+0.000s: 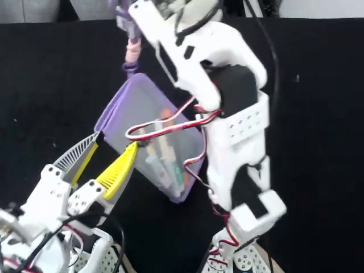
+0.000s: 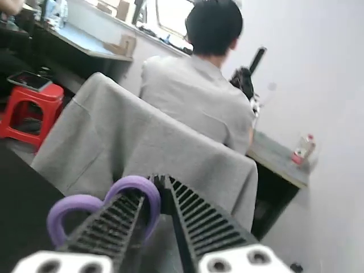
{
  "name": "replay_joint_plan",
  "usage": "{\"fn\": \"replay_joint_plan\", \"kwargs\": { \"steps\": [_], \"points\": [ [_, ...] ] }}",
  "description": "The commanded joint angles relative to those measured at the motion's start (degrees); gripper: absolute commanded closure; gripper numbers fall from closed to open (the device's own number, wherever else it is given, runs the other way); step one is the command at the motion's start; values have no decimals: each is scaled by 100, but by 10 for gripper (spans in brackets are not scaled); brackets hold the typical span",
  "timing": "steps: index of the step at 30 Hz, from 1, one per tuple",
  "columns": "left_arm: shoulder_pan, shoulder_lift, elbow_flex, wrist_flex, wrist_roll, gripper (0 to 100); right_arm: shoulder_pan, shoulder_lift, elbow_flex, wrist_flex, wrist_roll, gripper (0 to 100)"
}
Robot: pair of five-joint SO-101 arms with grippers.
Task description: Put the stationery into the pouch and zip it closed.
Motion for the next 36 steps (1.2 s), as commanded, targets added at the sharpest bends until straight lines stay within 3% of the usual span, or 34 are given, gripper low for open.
{"fn": "replay_joint_plan", "kwargs": {
  "steps": [1, 7, 13, 18, 24, 27, 31, 36],
  "points": [
    [-22, -9, 215, -193, 53, 766, -246, 136, -1604, 431, 167, 987],
    [-22, -9, 251, -193, 53, 766, -273, 4, -2132, 475, 457, 987],
    [-22, -9, 242, -193, 53, 766, -88, -444, -1481, -53, 633, 987],
    [-31, -9, 242, -193, 53, 766, -123, -866, -681, 308, 607, 988],
    [-66, -26, 171, -185, 9, 766, -378, -1165, -365, 501, -44, 988],
    [-92, -26, -13, -141, 9, 766, -712, -1499, -532, 1073, -185, 988],
    [-822, -26, -171, -176, 44, 766, -1257, -2035, -681, 1969, -176, 988],
    [-1789, -26, -426, -185, 53, 766, -1310, -2633, -664, 2716, -193, 988]
  ]
}}
